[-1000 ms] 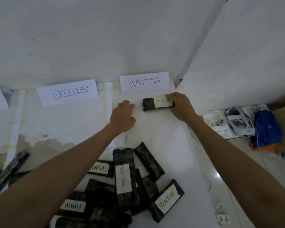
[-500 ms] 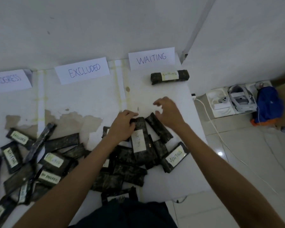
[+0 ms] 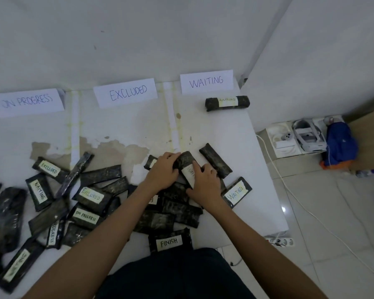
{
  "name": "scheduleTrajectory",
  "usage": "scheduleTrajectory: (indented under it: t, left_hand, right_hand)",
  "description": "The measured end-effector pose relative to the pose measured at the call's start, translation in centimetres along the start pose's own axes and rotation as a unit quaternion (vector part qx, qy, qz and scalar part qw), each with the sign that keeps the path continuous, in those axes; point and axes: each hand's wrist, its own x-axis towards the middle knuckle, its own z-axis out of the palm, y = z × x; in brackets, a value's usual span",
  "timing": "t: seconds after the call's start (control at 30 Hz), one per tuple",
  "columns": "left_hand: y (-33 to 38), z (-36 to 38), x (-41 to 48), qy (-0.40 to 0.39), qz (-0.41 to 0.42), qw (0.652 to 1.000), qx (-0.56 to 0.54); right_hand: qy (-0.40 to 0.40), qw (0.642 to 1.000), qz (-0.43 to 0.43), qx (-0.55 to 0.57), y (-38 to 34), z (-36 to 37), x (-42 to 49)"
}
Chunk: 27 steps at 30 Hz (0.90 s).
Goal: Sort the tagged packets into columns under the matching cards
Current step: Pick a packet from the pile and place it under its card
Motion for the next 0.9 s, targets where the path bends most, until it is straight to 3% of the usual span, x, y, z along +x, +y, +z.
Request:
scheduleTrajectory:
  t: [0.2, 0.33, 0.63, 0.9]
  left_hand:
    - [1.0, -1.0, 0.7, 0.045, 0.027, 0.998, -0.029]
    - [2.5, -1.2, 3.0, 0.021, 0.039, 0.999, -0.014]
    - [5.4, 0.3, 9.7, -0.030, 0.025, 0.998, 0.052]
    - [6.1, 2.5, 12.4, 0.052, 0.051, 0.997, 0.041]
  right_hand:
    - [0.069, 0.994, -0.077, 0.026, 4.1, -4.2, 2.1]
    - [0.081, 0.991, -0.101, -0.029, 8.3, -7.9, 5.5]
    - [0.089, 0.989, -0.120, -0.017, 14.4, -11.7, 14.1]
    - [0.046, 0.986, -0.160, 0.031, 16.8, -10.0, 17.7]
